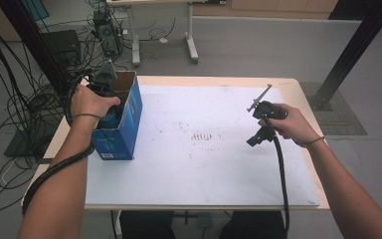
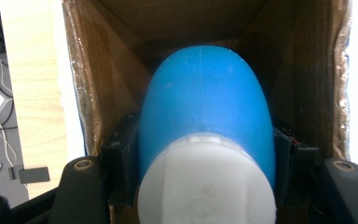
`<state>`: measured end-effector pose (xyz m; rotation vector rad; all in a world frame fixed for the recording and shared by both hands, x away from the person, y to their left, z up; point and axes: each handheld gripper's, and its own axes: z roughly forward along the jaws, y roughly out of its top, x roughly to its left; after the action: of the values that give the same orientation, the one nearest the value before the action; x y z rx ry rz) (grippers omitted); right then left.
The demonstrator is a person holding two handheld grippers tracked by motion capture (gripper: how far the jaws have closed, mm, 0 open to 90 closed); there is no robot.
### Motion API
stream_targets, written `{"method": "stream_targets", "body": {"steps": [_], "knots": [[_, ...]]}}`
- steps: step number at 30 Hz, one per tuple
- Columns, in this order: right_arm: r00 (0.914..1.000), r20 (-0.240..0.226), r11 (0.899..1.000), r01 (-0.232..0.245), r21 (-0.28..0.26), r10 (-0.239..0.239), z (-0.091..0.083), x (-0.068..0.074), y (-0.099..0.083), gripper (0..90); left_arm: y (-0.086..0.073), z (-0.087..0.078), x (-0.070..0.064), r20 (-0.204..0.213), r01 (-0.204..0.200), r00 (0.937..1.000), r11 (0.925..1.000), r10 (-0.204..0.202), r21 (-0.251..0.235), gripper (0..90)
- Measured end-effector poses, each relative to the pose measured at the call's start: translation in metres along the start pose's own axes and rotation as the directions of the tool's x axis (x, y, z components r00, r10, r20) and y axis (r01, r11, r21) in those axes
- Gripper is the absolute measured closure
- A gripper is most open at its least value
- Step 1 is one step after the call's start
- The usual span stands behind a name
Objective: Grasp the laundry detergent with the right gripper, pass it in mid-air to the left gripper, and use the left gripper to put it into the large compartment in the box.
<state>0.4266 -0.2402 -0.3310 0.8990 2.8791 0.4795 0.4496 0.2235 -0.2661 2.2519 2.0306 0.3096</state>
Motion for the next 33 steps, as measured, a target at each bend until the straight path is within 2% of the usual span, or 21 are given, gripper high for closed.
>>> {"method": "stream_targets", "body": {"steps": [13, 20, 24, 29, 33], "knots": [[0.9999, 0.007, 1.000, 0.011, 0.009, -0.011, -0.0008, 0.0002, 0.0015, 5.2, 0.0002, 0.0003, -0.0015, -0.004, -0.004, 1.0000, 1.0000, 0.004, 0.001, 37.8], [0.9999, 0.010, 1.000, 0.013, 0.014, -0.013, -0.0010, 0.0004, 0.0019, 5.2, 0.0010, 0.0009, -0.0001, 0.013, -0.001, 0.9999, 1.0000, 0.001, 0.002, 37.4], [0.9998, 0.013, 1.000, 0.014, 0.012, -0.014, -0.0015, -0.0001, 0.0027, 5.2, 0.0011, 0.0017, -0.0001, 0.026, 0.005, 0.9996, 1.0000, -0.005, -0.002, 34.3], [0.9998, 0.012, 1.000, 0.016, 0.015, -0.016, -0.0013, 0.0001, 0.0036, 5.2, 0.0004, -0.0001, 0.0003, 0.013, 0.010, 0.9999, 1.0000, -0.010, 0.002, 32.4], [0.9998, 0.014, 1.000, 0.013, 0.016, -0.013, -0.0022, -0.0006, 0.0044, 5.1, 0.0001, -0.0040, 0.0026, 0.025, 0.016, 0.9996, 0.9999, -0.016, -0.005, 30.3]]}}
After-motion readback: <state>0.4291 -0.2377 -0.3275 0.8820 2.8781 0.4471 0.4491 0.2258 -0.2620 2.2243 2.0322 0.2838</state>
